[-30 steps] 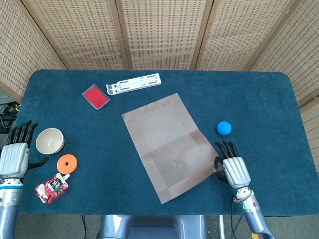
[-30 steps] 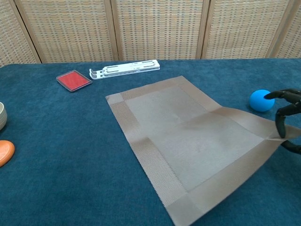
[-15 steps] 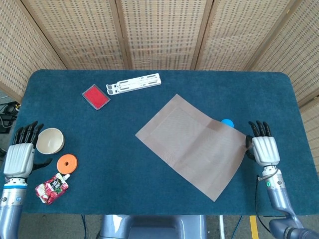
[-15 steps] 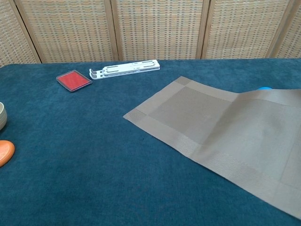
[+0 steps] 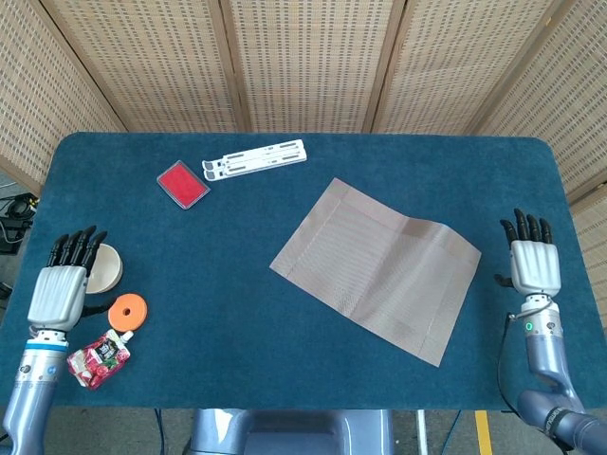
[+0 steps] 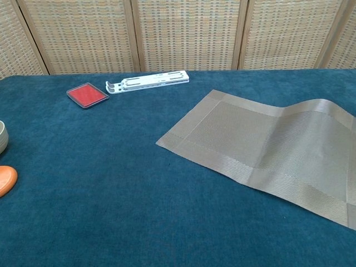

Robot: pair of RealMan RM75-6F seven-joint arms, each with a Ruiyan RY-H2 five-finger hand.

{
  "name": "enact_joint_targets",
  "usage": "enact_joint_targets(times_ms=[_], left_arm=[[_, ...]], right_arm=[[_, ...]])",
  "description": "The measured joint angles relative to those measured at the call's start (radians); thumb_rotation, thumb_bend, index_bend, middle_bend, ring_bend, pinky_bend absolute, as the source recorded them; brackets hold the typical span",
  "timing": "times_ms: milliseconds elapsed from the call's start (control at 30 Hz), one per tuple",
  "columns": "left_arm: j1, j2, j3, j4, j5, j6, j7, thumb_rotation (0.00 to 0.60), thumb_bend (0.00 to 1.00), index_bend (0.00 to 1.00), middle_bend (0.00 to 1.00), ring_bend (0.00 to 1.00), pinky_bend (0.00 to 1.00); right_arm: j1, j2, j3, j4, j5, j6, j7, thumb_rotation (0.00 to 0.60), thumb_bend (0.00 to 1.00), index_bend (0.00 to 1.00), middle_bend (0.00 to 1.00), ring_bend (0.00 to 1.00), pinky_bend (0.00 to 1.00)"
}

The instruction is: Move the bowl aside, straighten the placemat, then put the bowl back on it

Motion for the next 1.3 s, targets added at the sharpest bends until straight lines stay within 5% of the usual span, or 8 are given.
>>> enact_joint_targets(times_ms=[300, 567, 1033, 1300], left_arm=[[-0.094, -0.032, -0.028, -0.023, 0.019, -0.068, 0.071, 0.600, 0.06, 0.12, 0.00, 0.00, 0.00], [-0.227, -0.109, -0.087, 0.007, -0.002, -0.171, 0.147, 0.600, 0.06, 0.14, 0.00, 0.00, 0.00], [-0.514, -0.348, -0.152, 0.302, -0.216, -0.420, 0.331, 0.600, 0.03, 0.15, 0.00, 0.00, 0.00], [-0.604, -0.460, -0.143, 0.447, -0.296, -0.487, 0.380, 0.600, 0.03, 0.15, 0.00, 0.00, 0.00]], right_arm=[[-0.138, 0.108, -0.017, -0.208, -0.042, 0.139, 0.202, 0.600, 0.18, 0.17, 0.00, 0.00, 0.00], [-0.172, 0.170, -0.031, -0.278, -0.103, 0.191, 0.274, 0.600, 0.18, 0.17, 0.00, 0.00, 0.00], [-0.176, 0.218, -0.029, -0.288, -0.109, 0.176, 0.337, 0.600, 0.17, 0.17, 0.00, 0.00, 0.00], [-0.173, 0.226, -0.021, -0.273, -0.090, 0.157, 0.370, 0.600, 0.17, 0.17, 0.00, 0.00, 0.00]])
